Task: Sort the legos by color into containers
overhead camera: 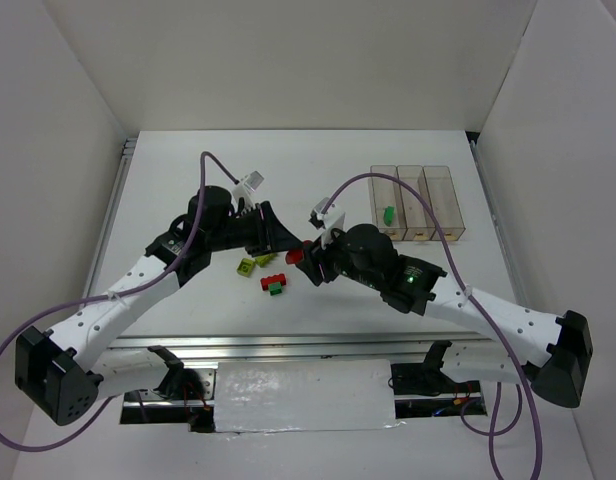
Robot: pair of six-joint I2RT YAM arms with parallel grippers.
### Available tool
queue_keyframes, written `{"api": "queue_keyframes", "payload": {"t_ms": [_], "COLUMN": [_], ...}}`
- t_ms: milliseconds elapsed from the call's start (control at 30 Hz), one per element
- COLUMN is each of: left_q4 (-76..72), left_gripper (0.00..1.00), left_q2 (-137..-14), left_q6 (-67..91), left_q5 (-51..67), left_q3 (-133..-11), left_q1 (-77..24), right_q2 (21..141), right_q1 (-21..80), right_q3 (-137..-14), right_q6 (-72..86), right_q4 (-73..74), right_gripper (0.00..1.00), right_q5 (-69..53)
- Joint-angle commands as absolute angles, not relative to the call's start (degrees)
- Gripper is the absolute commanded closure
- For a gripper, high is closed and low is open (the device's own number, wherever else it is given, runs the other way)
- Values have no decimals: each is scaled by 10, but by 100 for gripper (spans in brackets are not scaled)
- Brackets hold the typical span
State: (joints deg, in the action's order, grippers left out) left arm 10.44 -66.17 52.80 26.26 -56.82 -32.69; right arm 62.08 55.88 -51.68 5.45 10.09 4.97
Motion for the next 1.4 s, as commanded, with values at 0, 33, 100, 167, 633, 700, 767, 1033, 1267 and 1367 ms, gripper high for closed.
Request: {"api": "queue_keyframes", "payload": {"t_ms": [0,33,100,167,633,700,767,1033,1267,1367], "left_q4": [53,55,67,69,283,333,353,316,314,313], "left_gripper": [100,100,100,100,100,100,100,100,100,100], "left_q2": [-656,-654,-646,-635,-557,-547,-542,-473,-471,-468], "left_q6": [535,531,516,505,333,303,262,202,205,203], "left_q5": [303,302,295,310,85,-15,-40,-19,8,13], "left_q3": [-574,-578,-588,-597,-664,-661,-656,-556,-535,-533], "left_q1": [-333,-331,-324,-311,-200,-200,-200,-200,-200,-200], "right_q2": [616,614,599,579,636,703,791,1019,1158,1179], "right_q1": [565,566,565,565,446,330,277,156,140,129], "right_q3": [-516,-510,-484,-449,-471,-575,-633,-858,-1028,-1048], "right_q6": [45,42,37,28,159,286,344,361,326,323], "right_q4": [40,35,13,-16,24,166,263,338,407,408], "right_gripper": [100,100,100,100,100,100,100,100,73,69], "right_q5": [57,55,44,38,204,252,264,272,277,261]}}
